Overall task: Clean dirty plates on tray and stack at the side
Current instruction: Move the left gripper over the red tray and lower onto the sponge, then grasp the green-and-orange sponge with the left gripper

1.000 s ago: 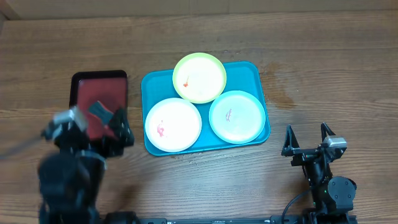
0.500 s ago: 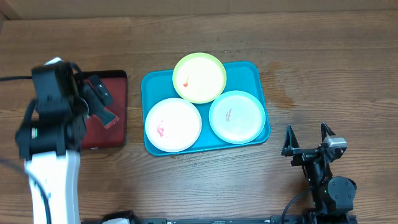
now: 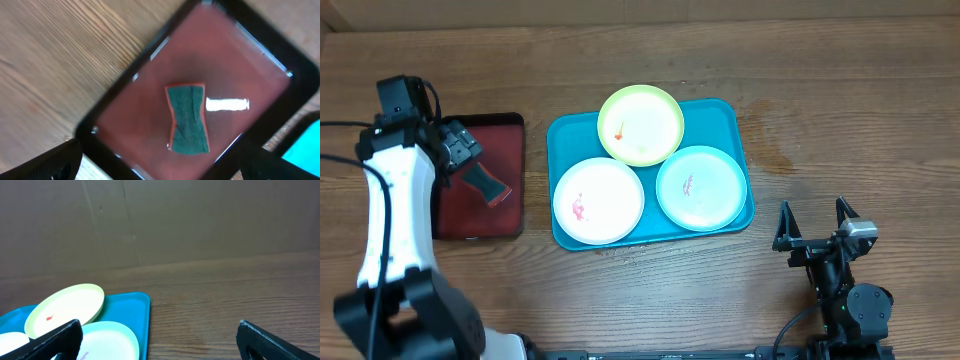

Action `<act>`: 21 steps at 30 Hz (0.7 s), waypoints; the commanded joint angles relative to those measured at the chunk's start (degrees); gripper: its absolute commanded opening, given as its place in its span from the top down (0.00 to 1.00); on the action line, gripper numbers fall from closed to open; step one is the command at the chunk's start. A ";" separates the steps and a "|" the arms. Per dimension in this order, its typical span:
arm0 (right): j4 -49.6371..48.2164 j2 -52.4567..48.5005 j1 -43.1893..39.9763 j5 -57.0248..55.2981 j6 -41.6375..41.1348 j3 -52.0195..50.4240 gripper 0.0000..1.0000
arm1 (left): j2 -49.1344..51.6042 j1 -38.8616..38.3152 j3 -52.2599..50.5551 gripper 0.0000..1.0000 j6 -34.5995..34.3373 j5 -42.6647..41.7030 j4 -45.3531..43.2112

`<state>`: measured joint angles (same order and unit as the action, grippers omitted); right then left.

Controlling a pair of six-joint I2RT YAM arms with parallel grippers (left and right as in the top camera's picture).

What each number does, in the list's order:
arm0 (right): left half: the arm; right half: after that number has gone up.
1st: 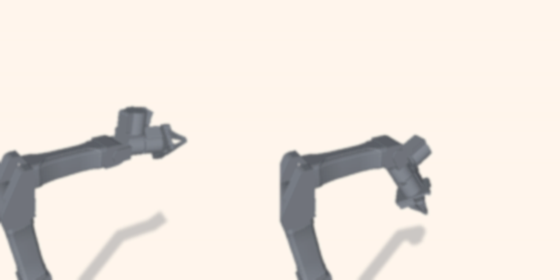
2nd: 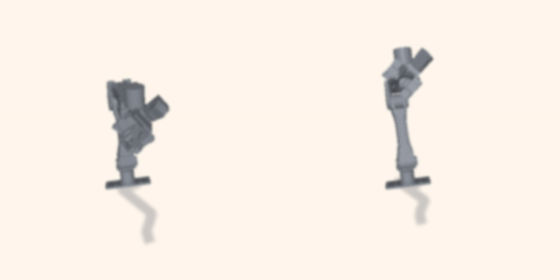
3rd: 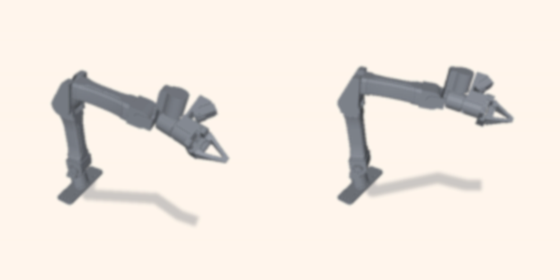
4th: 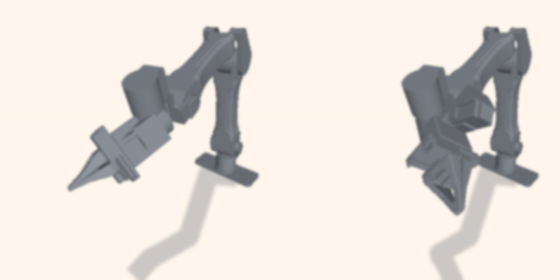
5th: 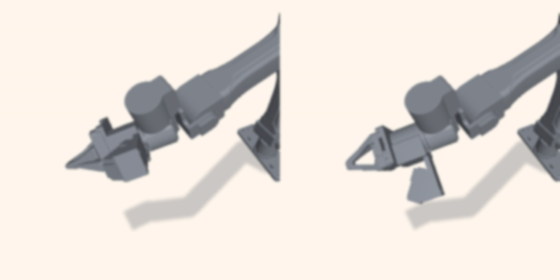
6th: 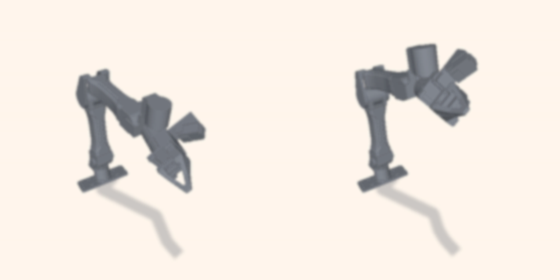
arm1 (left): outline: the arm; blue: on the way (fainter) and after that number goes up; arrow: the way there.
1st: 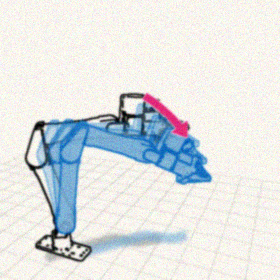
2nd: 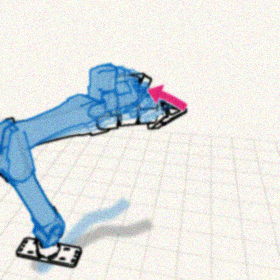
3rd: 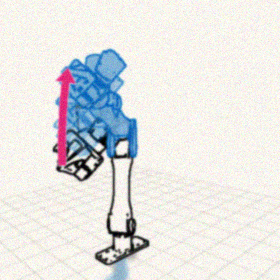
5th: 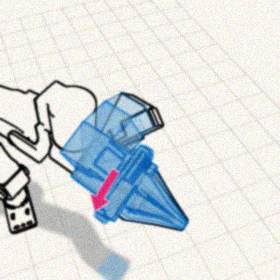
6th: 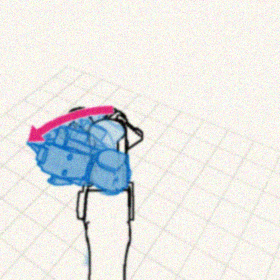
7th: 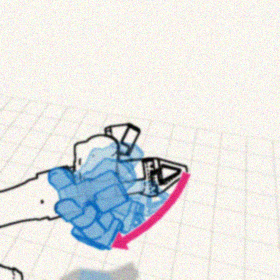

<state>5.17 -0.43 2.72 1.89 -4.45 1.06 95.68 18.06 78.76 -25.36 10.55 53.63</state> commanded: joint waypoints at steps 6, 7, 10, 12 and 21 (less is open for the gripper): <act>-0.37 0.24 0.22 -0.57 0.20 -0.59 0.00 | 9.33 0.07 0.79 0.00 -1.25 -5.99 -2.84; -0.37 0.24 0.22 -0.57 0.20 -0.59 0.00 | 10.62 0.02 0.79 0.00 -1.25 -7.19 -3.26; -0.37 0.24 0.22 -0.57 0.20 -0.59 0.00 | 14.27 0.00 0.79 0.00 -1.22 -8.66 -4.46; -0.37 0.24 0.22 -0.57 0.20 -0.59 0.00 | 16.33 0.02 0.79 0.01 -1.22 -8.66 -5.22; -0.37 0.24 0.22 -0.57 0.20 -0.59 0.00 | 21.09 0.07 0.79 0.19 -1.18 -7.82 -7.93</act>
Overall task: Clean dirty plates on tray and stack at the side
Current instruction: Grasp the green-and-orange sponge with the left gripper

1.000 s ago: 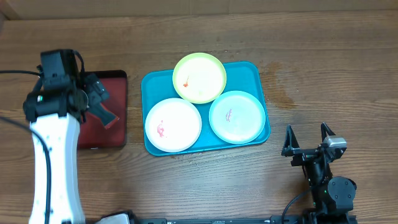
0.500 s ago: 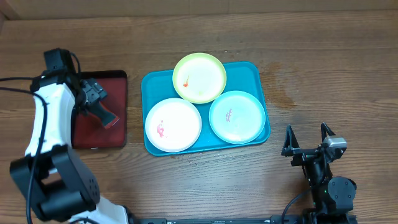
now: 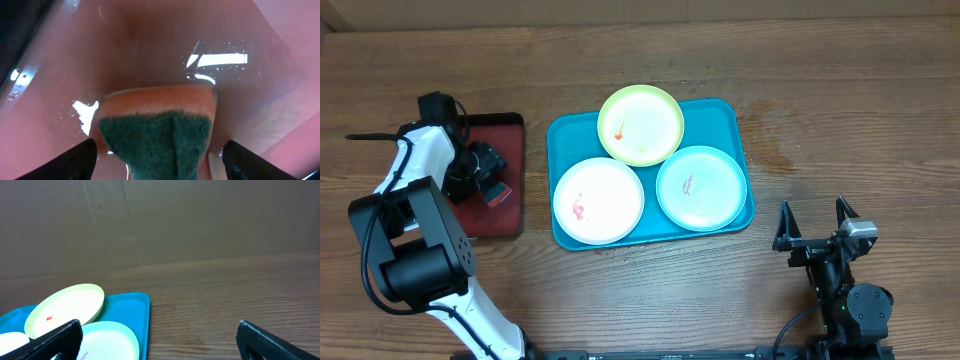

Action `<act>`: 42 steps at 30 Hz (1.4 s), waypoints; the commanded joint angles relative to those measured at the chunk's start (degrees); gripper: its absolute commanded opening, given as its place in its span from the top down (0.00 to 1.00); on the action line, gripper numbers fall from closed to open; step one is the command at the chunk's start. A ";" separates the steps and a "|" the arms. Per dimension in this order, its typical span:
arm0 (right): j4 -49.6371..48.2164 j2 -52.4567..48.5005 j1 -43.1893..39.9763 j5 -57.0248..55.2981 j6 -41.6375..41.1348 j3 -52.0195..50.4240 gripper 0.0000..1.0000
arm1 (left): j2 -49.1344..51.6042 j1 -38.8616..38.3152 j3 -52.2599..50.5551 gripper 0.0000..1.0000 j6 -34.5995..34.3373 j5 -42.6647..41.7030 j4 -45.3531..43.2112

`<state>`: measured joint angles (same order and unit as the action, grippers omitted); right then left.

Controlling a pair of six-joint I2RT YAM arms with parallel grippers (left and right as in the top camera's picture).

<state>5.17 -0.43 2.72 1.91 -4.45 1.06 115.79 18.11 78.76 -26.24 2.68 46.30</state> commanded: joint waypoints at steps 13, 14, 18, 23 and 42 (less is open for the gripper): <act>-0.37 0.24 0.22 -0.61 0.20 -0.59 0.00 | 1.03 0.00 0.17 0.54 0.48 5.14 -2.05; -0.37 0.24 0.22 -0.59 0.20 -0.59 0.00 | 1.03 0.00 -0.07 0.62 0.48 5.16 -2.03; -0.37 0.24 0.22 -0.59 0.20 -0.59 0.00 | 1.09 -0.02 -0.92 0.88 0.48 5.16 -1.86; -0.37 0.24 0.22 -0.59 0.20 -0.59 0.00 | 1.09 -0.02 -0.96 0.34 0.50 5.14 0.26; -0.37 0.24 0.22 -0.61 0.20 -0.59 0.00 | 1.09 -0.13 -0.96 0.72 0.48 -6.80 8.79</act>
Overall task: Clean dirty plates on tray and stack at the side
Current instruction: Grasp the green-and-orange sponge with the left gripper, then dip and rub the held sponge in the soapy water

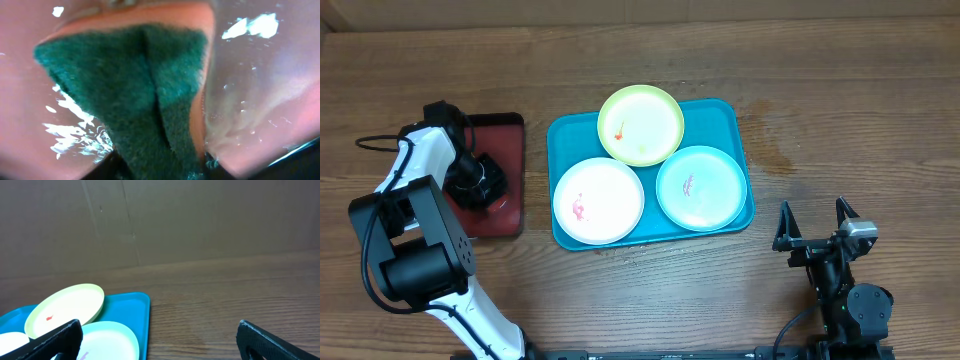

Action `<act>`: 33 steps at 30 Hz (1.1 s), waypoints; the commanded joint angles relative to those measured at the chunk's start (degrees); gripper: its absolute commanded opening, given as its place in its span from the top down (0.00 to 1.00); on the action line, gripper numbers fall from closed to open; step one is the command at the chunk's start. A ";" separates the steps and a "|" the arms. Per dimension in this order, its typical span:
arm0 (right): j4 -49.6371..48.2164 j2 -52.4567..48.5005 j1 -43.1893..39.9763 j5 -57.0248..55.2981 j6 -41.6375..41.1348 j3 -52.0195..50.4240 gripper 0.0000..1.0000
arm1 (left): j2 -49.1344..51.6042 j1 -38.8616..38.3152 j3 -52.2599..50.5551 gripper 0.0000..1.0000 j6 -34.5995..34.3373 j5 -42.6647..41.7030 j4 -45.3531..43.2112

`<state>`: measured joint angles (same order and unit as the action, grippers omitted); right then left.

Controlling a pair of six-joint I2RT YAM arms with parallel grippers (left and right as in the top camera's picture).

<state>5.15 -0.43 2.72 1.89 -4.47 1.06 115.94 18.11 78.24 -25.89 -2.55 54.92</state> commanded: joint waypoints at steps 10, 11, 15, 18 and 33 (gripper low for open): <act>-0.35 0.24 0.22 -0.57 0.22 -0.59 0.00 | 0.94 -0.13 -0.44 0.00 0.15 3.93 -4.13; -0.35 0.24 0.22 -0.57 0.22 -0.59 0.00 | 0.94 -0.13 -0.44 0.00 0.15 5.95 -4.70; -0.35 0.24 0.22 -0.57 0.22 -0.59 0.00 | 0.94 -0.13 -0.44 0.00 0.15 12.52 -7.28; -0.35 0.24 0.22 -0.59 0.22 -0.59 0.00 | 0.96 -0.13 -0.48 0.00 0.13 13.49 -9.18; -0.35 0.24 0.22 -0.57 0.22 -0.59 0.00 | 0.96 -0.13 -0.48 0.00 0.13 8.50 -8.35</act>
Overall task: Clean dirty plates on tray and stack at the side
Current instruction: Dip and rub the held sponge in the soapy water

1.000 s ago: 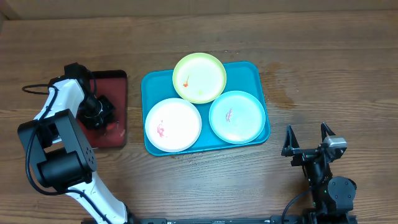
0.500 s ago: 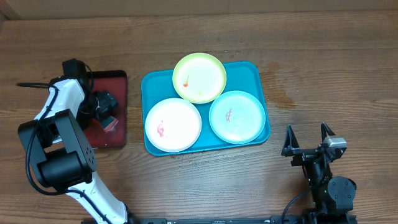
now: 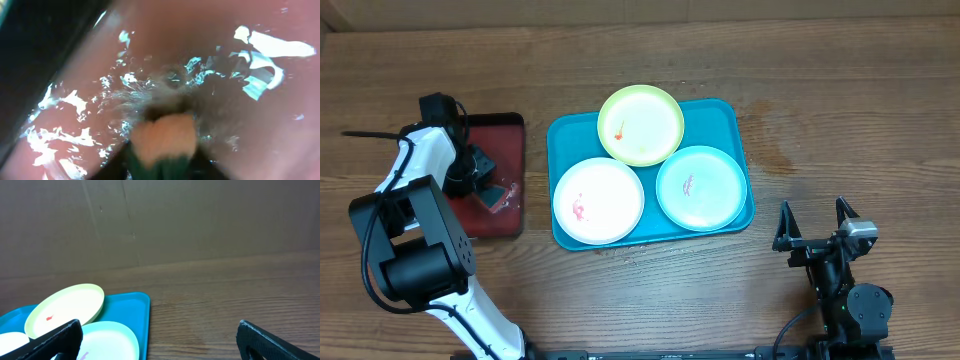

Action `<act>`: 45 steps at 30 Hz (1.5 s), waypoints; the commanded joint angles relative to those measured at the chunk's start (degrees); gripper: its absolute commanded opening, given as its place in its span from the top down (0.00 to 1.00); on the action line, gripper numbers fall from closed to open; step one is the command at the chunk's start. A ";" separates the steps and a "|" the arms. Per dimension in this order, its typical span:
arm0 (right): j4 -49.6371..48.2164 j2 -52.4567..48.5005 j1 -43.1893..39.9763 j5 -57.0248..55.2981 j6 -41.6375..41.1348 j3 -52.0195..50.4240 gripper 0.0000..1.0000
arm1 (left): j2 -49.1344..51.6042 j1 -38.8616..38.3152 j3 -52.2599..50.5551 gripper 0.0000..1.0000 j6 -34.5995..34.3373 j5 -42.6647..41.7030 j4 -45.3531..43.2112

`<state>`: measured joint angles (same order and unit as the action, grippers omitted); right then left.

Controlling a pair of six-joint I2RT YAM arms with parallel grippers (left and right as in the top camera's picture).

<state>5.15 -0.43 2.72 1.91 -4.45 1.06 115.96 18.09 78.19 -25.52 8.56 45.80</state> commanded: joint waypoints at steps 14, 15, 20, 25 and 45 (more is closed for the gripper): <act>-0.35 0.24 0.22 -0.59 0.20 -0.59 0.00 | 0.94 -0.11 -0.44 0.72 -0.26 -15.63 7.96; -0.35 0.24 0.22 -0.59 0.20 -0.59 0.00 | 0.94 -0.11 -0.44 0.80 -0.26 -15.63 7.93; -0.35 0.24 0.22 -0.61 0.20 -0.59 0.00 | 0.94 -0.11 -0.44 0.88 -0.26 -14.49 6.82; -0.35 0.24 0.22 -0.59 0.20 -0.59 0.00 | 0.94 -0.11 -0.44 0.00 -0.22 -9.18 4.48; -0.35 0.24 0.22 -0.59 0.20 -0.59 0.00 | 0.94 -0.11 -0.44 0.00 -0.24 -0.83 2.34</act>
<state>5.17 -0.43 2.72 1.91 -4.45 1.06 115.96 17.76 78.13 -25.54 7.97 47.16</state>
